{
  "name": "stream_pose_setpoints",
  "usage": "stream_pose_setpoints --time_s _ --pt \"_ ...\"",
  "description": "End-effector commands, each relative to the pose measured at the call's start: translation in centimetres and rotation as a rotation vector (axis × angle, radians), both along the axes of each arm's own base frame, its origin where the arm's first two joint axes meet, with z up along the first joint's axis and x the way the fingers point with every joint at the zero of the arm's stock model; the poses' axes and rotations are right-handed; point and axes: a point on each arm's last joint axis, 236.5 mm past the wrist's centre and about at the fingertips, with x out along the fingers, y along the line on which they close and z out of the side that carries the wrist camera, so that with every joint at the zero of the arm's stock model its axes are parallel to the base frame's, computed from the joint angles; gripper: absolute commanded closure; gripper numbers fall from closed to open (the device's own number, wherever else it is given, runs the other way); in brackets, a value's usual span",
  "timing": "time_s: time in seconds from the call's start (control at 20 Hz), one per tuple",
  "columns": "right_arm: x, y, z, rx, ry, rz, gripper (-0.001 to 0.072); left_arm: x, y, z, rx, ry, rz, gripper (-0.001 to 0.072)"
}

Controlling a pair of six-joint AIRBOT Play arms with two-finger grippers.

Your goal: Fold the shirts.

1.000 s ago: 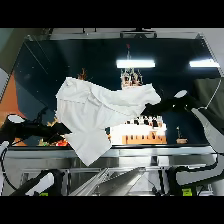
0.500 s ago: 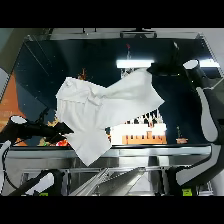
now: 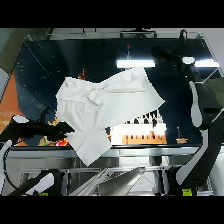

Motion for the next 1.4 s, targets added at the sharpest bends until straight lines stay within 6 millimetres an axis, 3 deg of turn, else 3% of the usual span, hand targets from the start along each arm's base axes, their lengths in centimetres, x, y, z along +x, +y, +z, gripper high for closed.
stream_pose_setpoints --time_s 0.0,0.25,0.4,0.55,0.85,0.9,0.95,1.0,1.05,1.1,1.15,1.35 --pt "-4.4 -1.4 -0.4 0.084 0.170 0.149 0.0508 0.0 0.9 0.1 -0.010 0.013 0.037 0.0007" --pt "-10.7 -6.7 -1.6 0.197 0.403 0.237 0.0451 -0.1 3.8 0.7 -0.015 0.036 0.126 0.0007" --pt "-12.6 -9.6 -3.8 0.139 0.497 0.213 0.0451 -0.4 3.3 -1.2 0.013 0.040 0.147 0.0007" --pt "-12.9 -9.5 -4.3 0.116 0.512 0.223 0.0451 0.6 2.5 -2.1 0.062 -0.003 0.112 0.0007" --pt "-13.3 -8.7 -4.9 0.087 0.533 0.249 0.0438 0.8 -0.5 -4.5 0.024 0.105 -0.025 0.0010" --pt "-13.9 -9.2 -5.4 0.065 0.557 0.250 0.0360 1.1 -1.1 -4.4 0.018 0.101 -0.066 0.0092" --pt "-14.8 -9.9 -6.6 0.021 0.605 0.252 0.0303 1.5 -1.6 -3.9 0.012 0.094 -0.107 0.0252" --pt "-16.0 -10.8 -8.0 -0.041 0.667 0.252 0.0302 1.9 -1.8 -3.4 0.005 0.080 -0.136 0.0436" --pt "-17.3 -11.8 -9.7 -0.111 0.740 0.252 0.0300 2.4 -1.9 -2.9 0.005 0.058 -0.155 0.0684" --pt "-18.4 -12.4 -11.1 -0.155 0.797 0.262 0.0273 2.9 -1.9 -2.6 0.009 0.038 -0.160 0.0692" --pt "-19.5 -12.7 -12.5 -0.180 0.855 0.283 0.0192 3.4 -1.7 -2.1 0.015 0.018 -0.158 0.0691" --pt "-22.6 -10.0 -16.5 -0.132 0.985 0.459 0.0194 3.7 -1.2 -1.2 0.021 -0.010 -0.146 0.0691"
